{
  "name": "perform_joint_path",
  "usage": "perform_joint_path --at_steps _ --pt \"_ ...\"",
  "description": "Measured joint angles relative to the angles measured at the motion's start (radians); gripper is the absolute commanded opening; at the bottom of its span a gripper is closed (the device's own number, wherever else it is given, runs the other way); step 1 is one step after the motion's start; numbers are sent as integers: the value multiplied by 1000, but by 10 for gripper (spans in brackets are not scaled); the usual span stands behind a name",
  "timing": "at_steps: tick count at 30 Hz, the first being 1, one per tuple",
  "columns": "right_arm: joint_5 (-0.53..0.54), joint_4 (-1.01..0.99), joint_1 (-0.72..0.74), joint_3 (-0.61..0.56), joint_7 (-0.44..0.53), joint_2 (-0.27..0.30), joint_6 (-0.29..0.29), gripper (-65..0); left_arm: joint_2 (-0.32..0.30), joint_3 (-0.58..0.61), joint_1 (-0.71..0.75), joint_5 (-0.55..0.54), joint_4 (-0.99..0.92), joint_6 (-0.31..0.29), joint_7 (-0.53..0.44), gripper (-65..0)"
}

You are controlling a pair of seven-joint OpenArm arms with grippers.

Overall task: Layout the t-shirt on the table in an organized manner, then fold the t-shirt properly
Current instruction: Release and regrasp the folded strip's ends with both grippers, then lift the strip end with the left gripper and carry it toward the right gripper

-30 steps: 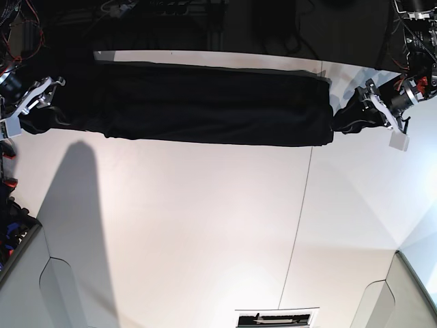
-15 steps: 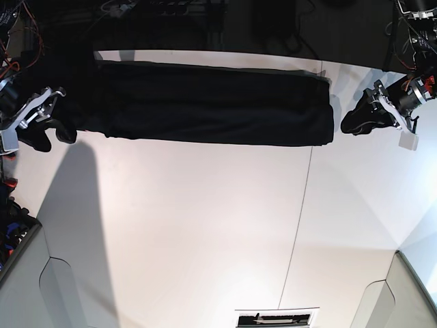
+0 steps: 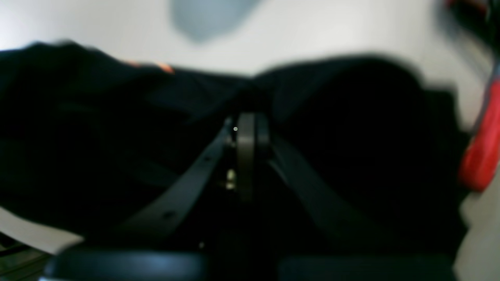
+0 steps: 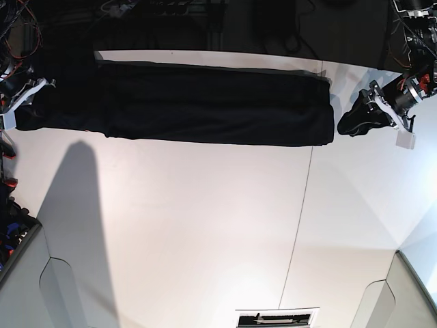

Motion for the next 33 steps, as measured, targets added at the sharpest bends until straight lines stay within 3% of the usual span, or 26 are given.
perform_joint_path --at_steps 7,12,31,33 --pt "31 -100 0 0 3 0 0 -650 21 0 14 53 0 0 -32 -303" --pt "31 -103 0 0 2 0 0 -650 31 5 44 52 0 0 -35 -228" --pt "42 -103 0 0 -10 0 0 -650 82 154 71 105 5 -8 -130 -231" --pt "42 -103 0 0 -10 0 0 -650 81 179 72 105 6 -8 -142 -263"
